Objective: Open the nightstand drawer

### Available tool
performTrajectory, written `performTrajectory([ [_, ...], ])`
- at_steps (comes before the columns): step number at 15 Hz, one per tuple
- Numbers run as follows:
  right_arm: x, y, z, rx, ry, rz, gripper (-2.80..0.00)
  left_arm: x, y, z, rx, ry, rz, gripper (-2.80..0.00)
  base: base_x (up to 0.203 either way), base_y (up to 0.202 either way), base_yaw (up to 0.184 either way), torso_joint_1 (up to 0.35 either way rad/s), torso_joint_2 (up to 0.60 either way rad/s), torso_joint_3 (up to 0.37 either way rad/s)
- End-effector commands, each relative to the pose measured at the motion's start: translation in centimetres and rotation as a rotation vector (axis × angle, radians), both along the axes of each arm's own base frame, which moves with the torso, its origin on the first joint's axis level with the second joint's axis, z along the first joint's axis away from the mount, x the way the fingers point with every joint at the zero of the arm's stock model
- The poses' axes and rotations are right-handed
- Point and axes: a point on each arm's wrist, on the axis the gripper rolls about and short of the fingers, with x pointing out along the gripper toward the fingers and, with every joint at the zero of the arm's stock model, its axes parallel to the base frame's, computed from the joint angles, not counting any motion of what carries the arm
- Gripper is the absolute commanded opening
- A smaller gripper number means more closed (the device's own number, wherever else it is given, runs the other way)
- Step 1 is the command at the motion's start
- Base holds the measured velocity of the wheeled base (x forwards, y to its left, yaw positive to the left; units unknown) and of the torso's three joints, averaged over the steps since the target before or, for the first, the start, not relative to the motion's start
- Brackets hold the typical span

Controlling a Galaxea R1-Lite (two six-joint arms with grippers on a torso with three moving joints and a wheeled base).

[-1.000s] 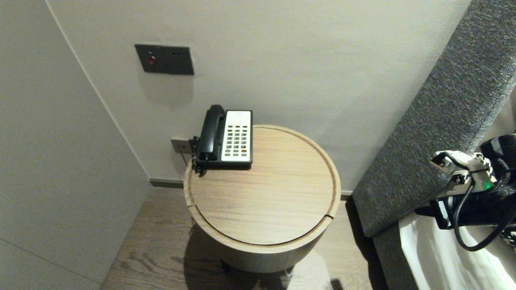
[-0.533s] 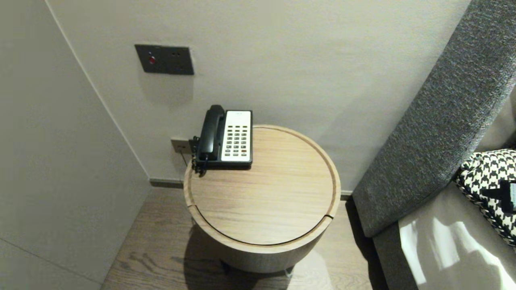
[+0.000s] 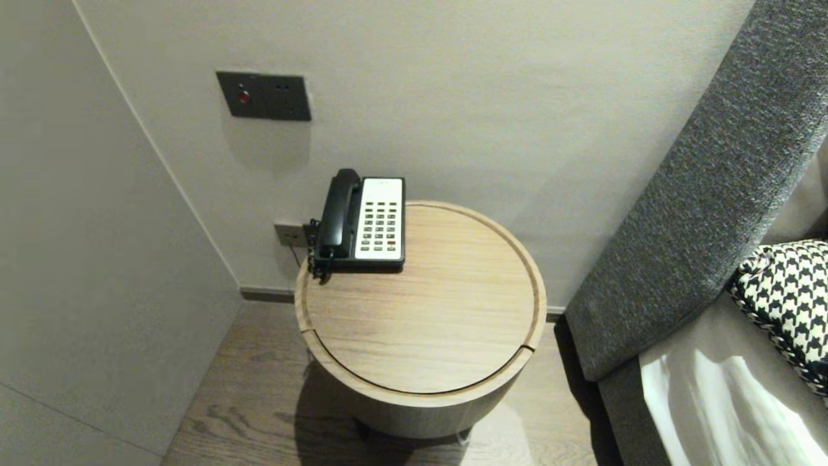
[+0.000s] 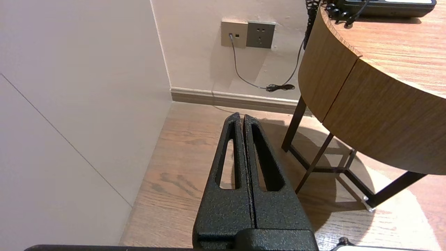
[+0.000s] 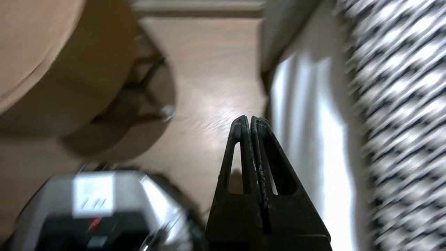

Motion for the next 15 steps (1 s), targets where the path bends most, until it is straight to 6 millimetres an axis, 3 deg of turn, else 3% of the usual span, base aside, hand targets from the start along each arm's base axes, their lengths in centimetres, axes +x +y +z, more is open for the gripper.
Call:
performTrajectory([
  [1, -3.6, 2.0, -1.4, 0.0, -0.038, 0.096, -2.8, 0.0, 0.0, 0.0, 0.0, -0.002, 0.002, -2.8, 0.0, 0.0, 0.0, 0.0, 0.0, 0.0],
  [6, -5.4, 3.0, -6.6, 0.043, 0.063, 0.213, -2.8, 0.0, 0.0, 0.0, 0.0, -0.002, 0.001, -2.8, 0.0, 0.0, 0.0, 0.0, 0.0, 0.0],
  [10, -6.3, 3.2, -9.9, 0.027, 0.026, 0.217, -2.8, 0.0, 0.0, 0.0, 0.0, -0.002, 0.001, -2.8, 0.0, 0.0, 0.0, 0.0, 0.0, 0.0],
  [15, -6.5, 3.1, -11.7, 0.002, 0.026, 0.17, -2.8, 0.0, 0.0, 0.0, 0.0, -0.002, 0.001, -2.8, 0.0, 0.0, 0.0, 0.0, 0.0, 0.0],
])
